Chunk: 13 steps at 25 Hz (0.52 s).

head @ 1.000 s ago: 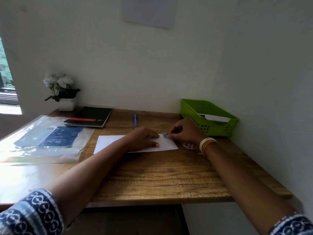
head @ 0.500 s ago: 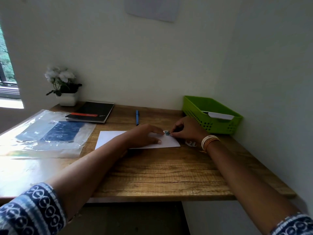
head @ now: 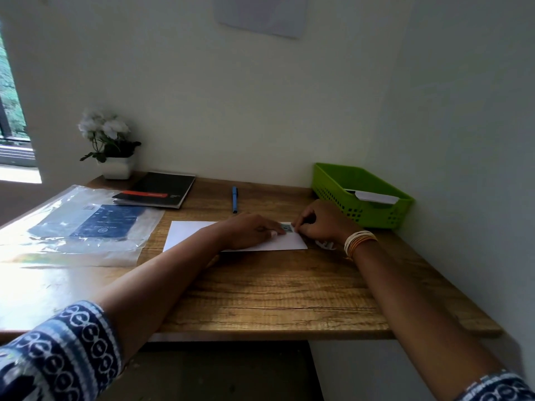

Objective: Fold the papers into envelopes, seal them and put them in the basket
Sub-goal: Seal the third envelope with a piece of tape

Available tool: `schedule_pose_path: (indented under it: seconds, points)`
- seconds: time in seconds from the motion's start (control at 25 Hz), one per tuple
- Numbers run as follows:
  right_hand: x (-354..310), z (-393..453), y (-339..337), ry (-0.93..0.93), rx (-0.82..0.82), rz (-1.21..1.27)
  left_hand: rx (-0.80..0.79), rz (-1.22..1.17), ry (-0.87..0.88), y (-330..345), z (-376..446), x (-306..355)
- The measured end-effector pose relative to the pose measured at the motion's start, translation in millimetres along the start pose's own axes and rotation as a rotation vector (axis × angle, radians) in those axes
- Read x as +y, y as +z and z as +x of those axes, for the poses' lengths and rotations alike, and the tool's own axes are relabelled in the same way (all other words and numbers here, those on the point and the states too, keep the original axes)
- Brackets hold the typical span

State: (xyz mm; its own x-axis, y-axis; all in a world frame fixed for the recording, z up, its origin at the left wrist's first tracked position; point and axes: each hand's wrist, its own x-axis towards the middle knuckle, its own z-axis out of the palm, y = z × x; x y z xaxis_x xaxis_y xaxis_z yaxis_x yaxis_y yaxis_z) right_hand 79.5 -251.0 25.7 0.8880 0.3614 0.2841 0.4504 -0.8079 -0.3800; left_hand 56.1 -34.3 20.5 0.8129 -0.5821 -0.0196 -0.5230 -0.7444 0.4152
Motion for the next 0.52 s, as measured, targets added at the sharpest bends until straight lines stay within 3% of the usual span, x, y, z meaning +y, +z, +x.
schedule_pose_path:
  seconds: [0.36,0.52]
  points:
    - [-11.6,-4.4,-1.6,-0.004,-0.058,-0.043,0.043,-0.030,0.000,-2.2,-2.2,-6.8]
    - [-17.7,-10.8,0.7,0.025,-0.031,-0.110,0.148,0.033,-0.222,-7.4,-6.5,-17.9]
